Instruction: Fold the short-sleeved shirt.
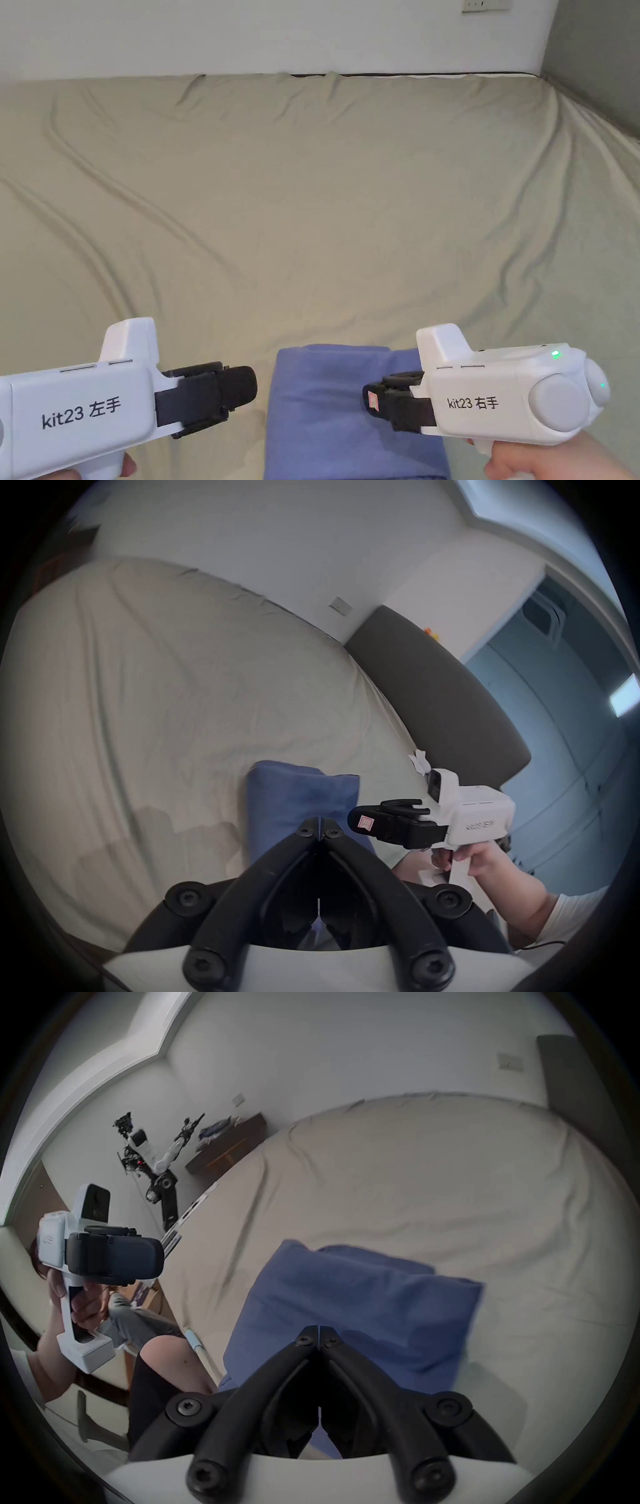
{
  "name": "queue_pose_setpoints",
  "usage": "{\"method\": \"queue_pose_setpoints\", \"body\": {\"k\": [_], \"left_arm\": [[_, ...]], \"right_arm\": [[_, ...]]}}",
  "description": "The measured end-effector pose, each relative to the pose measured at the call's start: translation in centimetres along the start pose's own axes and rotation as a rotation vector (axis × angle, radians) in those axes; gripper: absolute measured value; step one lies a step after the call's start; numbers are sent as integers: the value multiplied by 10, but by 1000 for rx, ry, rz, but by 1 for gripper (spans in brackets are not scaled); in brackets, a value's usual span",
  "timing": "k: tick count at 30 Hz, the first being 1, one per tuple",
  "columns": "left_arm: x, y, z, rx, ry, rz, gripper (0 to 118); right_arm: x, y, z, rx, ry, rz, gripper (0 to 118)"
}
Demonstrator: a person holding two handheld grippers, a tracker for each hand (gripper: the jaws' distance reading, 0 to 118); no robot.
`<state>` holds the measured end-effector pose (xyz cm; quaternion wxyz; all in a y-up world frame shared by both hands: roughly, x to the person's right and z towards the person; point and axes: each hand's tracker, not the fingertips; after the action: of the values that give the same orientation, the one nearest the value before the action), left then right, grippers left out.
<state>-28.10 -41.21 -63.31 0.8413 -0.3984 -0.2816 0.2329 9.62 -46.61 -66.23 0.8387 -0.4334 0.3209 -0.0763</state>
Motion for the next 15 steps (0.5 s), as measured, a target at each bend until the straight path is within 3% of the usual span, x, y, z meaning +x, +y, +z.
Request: {"method": "queue_pose_setpoints", "body": {"k": [3,4,5,7,9,13,14,15], "left_arm": [[-39,-5,-1,-41,-75,102,0],[-47,-7,-3,-35,-88,119,0],[-56,-8,-5,-37,-95,132,0],[-74,-7,-14,-72,-140,196,0],[-85,-5,-28,-100,-187,246,6],[-104,-3,-74,-199,-258,288,100],[-106,-3,-86,-220,-277,296,109],[-107,-5,-100,-249,-296,299,110]], "right_arm": [[31,-4,-29,-150,56,-142,0],[41,-7,-35,-186,15,-164,0],[50,-10,-38,-188,15,-195,0],[70,-13,-36,-143,137,-310,0],[81,-15,-35,-138,136,-376,0],[87,-17,-26,-130,130,-362,0],[86,-18,-24,-130,124,-360,0],[87,-19,-21,-131,116,-356,0]]}}
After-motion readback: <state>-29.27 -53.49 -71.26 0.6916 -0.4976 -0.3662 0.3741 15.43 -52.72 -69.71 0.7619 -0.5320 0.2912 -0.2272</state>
